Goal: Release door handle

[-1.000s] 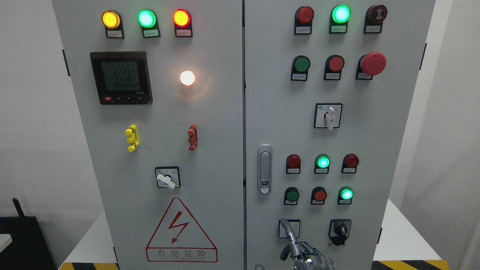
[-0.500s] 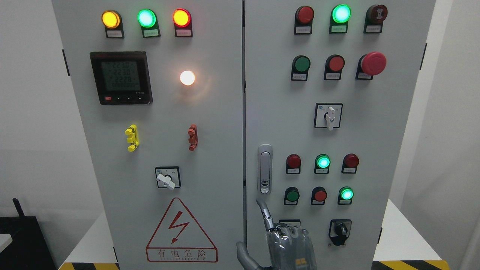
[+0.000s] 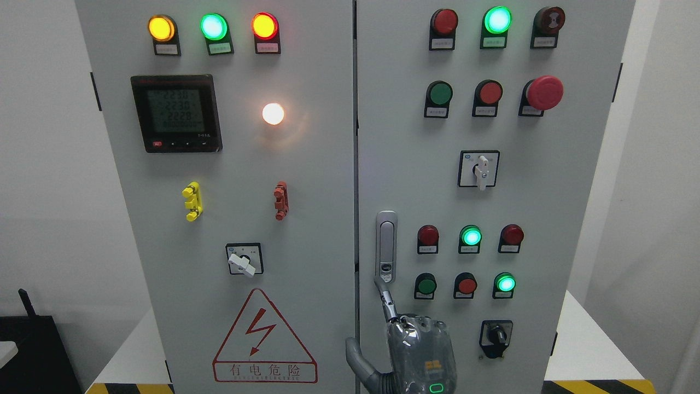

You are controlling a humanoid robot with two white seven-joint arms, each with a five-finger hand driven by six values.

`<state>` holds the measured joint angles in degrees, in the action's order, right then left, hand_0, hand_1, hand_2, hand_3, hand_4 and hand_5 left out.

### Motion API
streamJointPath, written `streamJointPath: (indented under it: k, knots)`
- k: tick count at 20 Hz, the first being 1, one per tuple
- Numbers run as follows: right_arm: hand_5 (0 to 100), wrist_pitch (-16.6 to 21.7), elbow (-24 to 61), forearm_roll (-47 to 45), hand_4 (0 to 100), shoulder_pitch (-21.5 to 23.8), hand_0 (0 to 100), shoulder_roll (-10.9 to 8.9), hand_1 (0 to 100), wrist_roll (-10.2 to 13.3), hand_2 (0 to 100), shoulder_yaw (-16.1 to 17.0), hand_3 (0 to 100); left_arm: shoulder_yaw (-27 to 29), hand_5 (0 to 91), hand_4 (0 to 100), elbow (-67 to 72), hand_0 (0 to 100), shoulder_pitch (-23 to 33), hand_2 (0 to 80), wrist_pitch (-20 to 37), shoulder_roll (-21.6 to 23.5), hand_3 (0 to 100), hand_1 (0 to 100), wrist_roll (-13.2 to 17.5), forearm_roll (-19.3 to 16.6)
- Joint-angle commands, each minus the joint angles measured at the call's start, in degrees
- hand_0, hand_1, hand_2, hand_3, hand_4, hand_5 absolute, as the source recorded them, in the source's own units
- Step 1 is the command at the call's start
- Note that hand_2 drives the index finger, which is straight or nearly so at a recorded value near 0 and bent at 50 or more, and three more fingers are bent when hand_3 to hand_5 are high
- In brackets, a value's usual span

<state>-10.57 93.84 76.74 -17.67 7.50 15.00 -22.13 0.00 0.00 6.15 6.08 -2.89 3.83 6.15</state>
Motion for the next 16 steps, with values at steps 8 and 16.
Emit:
streamJointPath:
  k: [8, 16]
  knots:
    - [100, 0.1, -1.3, -0.3, 100, -0.6, 33, 0.23, 30, -0.3, 0, 1.5, 100, -0.8, 0.0, 0, 1.1, 12, 0.0, 0.0, 0.0, 0.0, 0, 39, 0.0, 0.0]
    - [100, 0.1, -1.0, -0.3, 100, -0.5, 33, 0.23, 30, -0.1, 0, 1.9, 100, -0.8, 0.0, 0, 1.1, 12, 0.0, 0.0, 0.0, 0.0, 0, 39, 0.0, 0.0]
